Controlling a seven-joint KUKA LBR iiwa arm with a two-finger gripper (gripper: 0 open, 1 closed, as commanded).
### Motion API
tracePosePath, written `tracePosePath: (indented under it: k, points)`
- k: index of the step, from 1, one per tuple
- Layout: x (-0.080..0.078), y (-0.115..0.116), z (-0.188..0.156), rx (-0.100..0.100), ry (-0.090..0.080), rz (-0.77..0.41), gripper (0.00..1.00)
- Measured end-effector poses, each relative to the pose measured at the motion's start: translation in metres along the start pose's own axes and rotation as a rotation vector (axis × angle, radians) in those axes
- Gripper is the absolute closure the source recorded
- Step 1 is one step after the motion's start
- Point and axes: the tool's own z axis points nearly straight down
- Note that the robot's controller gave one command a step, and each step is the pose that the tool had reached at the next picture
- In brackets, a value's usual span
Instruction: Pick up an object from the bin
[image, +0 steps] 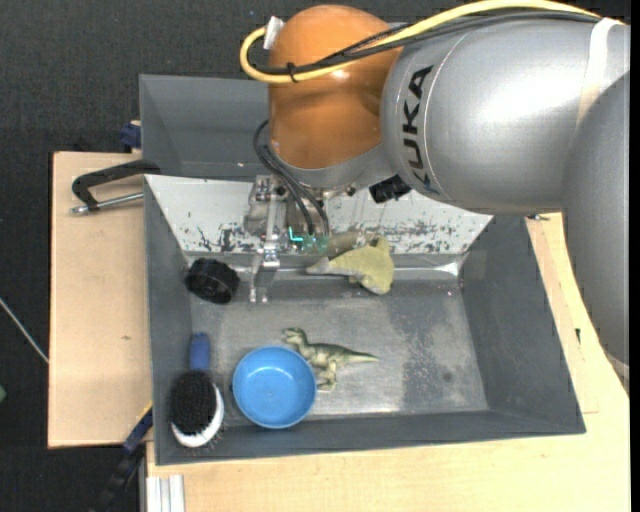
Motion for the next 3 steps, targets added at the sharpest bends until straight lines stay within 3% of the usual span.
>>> tracePosePath:
  k: [1, 2, 3]
  points:
    - [0.015, 0.006, 0.117, -0.001, -0.018, -0.072, 0.0]
    - [0.032, 0.028, 0.12, 0.001, -0.012, -0.379, 0.0]
    - [0.022, 0.03, 0.165, 0.001, -0.004, -0.458, 0.0]
